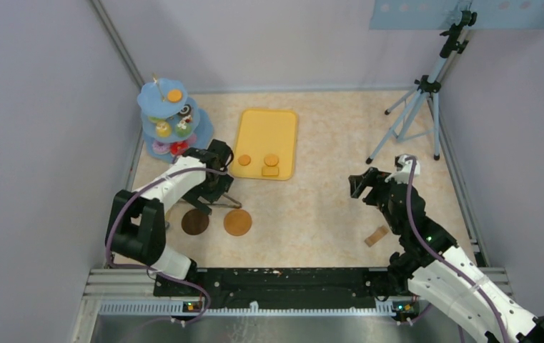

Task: Serve the afternoon tea

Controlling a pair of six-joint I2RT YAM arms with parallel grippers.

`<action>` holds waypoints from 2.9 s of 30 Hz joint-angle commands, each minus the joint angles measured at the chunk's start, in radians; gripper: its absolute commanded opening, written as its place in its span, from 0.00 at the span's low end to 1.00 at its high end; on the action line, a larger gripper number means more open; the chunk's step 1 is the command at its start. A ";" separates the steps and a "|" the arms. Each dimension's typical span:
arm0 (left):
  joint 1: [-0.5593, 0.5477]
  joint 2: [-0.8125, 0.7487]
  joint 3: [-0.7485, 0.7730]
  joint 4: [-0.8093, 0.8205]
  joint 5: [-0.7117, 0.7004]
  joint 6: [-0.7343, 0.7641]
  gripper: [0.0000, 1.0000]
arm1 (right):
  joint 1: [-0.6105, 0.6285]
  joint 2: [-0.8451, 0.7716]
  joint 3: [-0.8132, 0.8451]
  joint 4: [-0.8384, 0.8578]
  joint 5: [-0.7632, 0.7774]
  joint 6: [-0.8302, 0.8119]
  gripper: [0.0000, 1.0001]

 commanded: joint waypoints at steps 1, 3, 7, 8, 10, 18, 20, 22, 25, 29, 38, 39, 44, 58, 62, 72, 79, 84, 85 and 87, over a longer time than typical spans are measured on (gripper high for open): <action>0.042 0.037 -0.049 0.102 0.033 -0.120 0.99 | -0.005 -0.010 0.010 0.022 0.005 -0.012 0.74; 0.055 0.058 -0.062 0.145 0.036 -0.122 0.99 | -0.006 -0.015 0.012 0.014 0.006 -0.013 0.74; 0.082 0.105 -0.047 0.137 0.034 -0.147 0.99 | -0.006 -0.027 0.009 -0.005 0.016 -0.012 0.74; 0.085 0.102 -0.053 0.151 0.029 -0.150 0.99 | -0.006 -0.031 0.006 -0.006 0.019 -0.013 0.74; 0.088 0.095 -0.071 0.187 0.005 -0.154 0.99 | -0.005 -0.032 0.001 -0.004 0.023 -0.010 0.74; 0.113 0.125 -0.085 0.248 -0.018 -0.183 0.91 | -0.006 -0.010 0.011 0.005 0.011 -0.009 0.74; 0.113 0.125 -0.084 0.258 -0.021 -0.179 0.86 | -0.005 -0.012 0.010 0.003 0.015 -0.009 0.74; 0.113 0.121 -0.082 0.253 -0.021 -0.173 0.79 | -0.006 -0.016 0.008 0.000 0.016 -0.008 0.74; 0.109 0.096 -0.084 0.234 -0.015 -0.166 0.69 | -0.005 -0.021 0.009 -0.003 0.016 -0.006 0.74; 0.105 0.031 -0.102 0.219 -0.001 -0.154 0.60 | -0.006 -0.025 0.005 0.001 0.017 -0.004 0.74; 0.062 -0.108 -0.107 0.187 0.042 -0.133 0.54 | -0.005 -0.016 0.001 0.013 0.006 0.003 0.74; 0.048 -0.116 -0.099 0.179 0.040 -0.131 0.54 | -0.006 -0.016 0.000 0.013 0.007 0.005 0.74; -0.141 -0.110 0.014 0.076 -0.076 -0.140 0.57 | -0.005 -0.015 -0.008 0.016 0.011 0.004 0.74; -0.564 0.135 0.256 -0.253 -0.562 -0.059 0.58 | -0.005 -0.013 -0.009 0.001 0.013 0.005 0.74; -0.604 0.071 0.213 -0.162 -0.602 0.135 0.58 | -0.006 -0.017 -0.015 0.009 0.014 0.004 0.73; -0.584 -0.352 -0.058 0.439 -0.418 0.773 0.57 | -0.005 0.011 -0.009 0.021 0.002 -0.003 0.73; -0.416 -0.358 -0.022 0.448 -0.172 0.918 0.54 | -0.005 0.013 -0.006 0.020 -0.002 0.000 0.73; -0.309 -0.277 0.036 0.398 -0.043 0.998 0.51 | -0.006 0.014 -0.001 0.013 0.004 0.000 0.73; -0.309 -0.265 0.045 0.397 -0.042 1.016 0.50 | -0.005 0.014 0.000 0.015 0.003 -0.001 0.73; -0.305 -0.252 0.038 0.418 -0.037 1.046 0.50 | -0.005 0.016 -0.003 0.018 0.002 0.000 0.73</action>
